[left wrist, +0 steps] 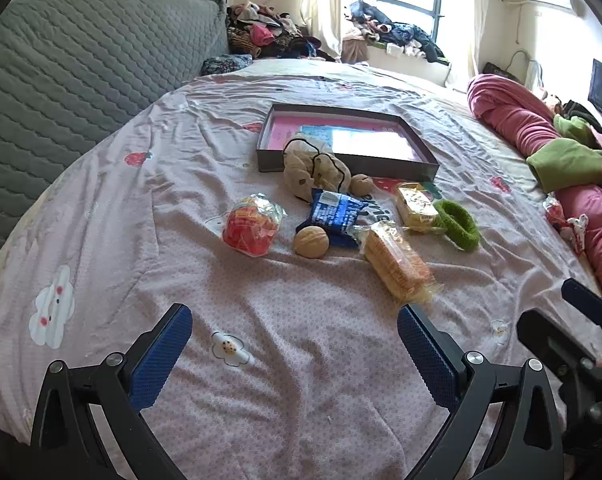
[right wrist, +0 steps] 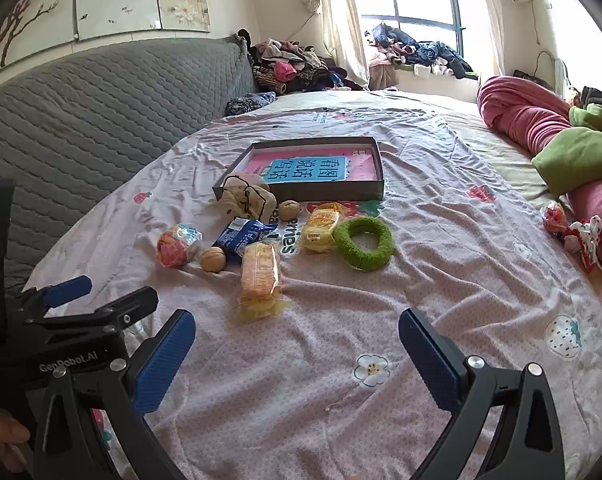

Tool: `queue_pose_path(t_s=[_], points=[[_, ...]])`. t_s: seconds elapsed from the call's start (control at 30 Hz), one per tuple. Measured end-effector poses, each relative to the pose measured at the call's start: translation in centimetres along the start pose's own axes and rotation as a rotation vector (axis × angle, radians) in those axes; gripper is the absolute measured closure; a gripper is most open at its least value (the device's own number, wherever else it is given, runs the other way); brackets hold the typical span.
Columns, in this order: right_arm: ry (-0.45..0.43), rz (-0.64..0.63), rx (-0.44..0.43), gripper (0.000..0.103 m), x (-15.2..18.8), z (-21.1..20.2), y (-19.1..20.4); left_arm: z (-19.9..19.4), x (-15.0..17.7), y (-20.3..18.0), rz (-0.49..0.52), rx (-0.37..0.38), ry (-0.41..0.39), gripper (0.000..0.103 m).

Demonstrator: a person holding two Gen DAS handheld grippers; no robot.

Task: Organize objects
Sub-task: 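Move both tools toward the snacks in front of the pink tray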

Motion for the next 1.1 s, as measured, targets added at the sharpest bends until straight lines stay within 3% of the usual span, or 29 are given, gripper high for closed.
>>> queue_pose_path(t_s=[1.1], points=[[-0.059, -0.032, 0.002, 0.0, -4.3, -2.0, 0.0, -3.0, -3.6, -0.1, -0.007, 0.028, -0.069, 0.001]])
Point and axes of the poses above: each gripper's, at about its wrist camera, not at the fingertips, and z roughly the way its jaws point, y to its left, x to its underside, the point moved 4 cm from there along z, roughly the way its jaws point, and after that the axes turned 12 degrees about -z, right-handed, at the moved point
